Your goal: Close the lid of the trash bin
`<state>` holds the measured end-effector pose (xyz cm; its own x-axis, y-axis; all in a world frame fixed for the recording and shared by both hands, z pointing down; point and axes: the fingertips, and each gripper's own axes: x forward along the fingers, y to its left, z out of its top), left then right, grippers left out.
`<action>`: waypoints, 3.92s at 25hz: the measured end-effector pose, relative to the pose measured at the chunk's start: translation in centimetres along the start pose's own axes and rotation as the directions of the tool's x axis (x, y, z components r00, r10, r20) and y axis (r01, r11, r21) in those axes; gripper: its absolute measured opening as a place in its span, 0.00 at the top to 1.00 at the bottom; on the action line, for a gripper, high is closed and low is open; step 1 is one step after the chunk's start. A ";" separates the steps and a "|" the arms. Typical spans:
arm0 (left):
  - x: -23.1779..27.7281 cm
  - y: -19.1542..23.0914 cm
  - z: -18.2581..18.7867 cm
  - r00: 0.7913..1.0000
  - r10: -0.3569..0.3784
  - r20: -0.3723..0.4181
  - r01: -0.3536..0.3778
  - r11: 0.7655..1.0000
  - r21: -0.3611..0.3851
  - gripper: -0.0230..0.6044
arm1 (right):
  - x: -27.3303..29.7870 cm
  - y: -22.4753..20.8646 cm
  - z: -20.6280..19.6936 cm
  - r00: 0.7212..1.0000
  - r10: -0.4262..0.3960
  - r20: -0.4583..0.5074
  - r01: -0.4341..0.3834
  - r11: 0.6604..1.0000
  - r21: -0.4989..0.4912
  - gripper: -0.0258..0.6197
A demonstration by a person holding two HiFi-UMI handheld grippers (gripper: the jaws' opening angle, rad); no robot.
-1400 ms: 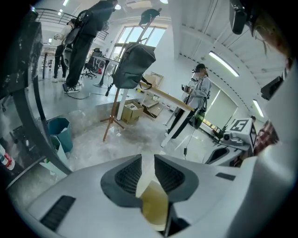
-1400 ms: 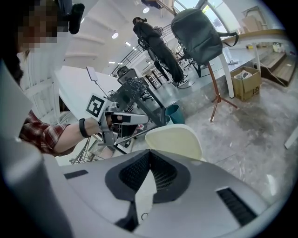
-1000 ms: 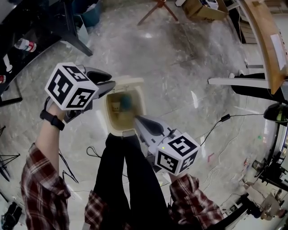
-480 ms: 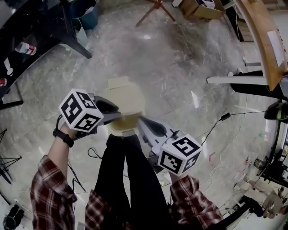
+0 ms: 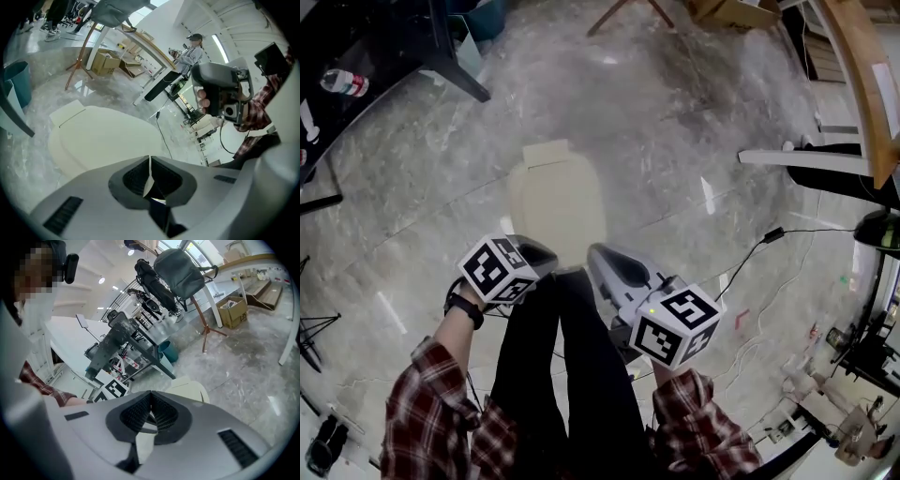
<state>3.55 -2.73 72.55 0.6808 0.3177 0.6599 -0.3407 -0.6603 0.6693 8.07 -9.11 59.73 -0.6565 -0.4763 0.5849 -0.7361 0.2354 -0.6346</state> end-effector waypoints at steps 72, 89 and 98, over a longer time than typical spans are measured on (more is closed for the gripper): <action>-20.1 -14.4 9.0 0.841 0.336 0.424 -0.314 0.941 -0.124 0.94 | -10.3 15.0 6.0 0.998 0.051 -0.023 -0.056 0.966 -0.254 0.94; -35.5 -36.2 17.6 0.552 0.164 0.818 -0.418 0.903 0.101 0.94 | -25.8 30.7 15.5 0.933 0.182 0.312 0.057 0.779 -0.625 0.94; -36.0 -38.3 16.3 0.502 0.140 0.854 -0.416 0.904 0.097 0.94 | -27.1 31.2 14.5 0.908 0.190 0.374 0.065 0.817 -0.573 0.94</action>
<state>2.63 0.05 17.62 0.8476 -0.5136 0.1334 -0.5286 -0.7951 0.2974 5.25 -1.12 16.76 -0.6744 -0.7043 0.2216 -0.7383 0.6468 -0.1914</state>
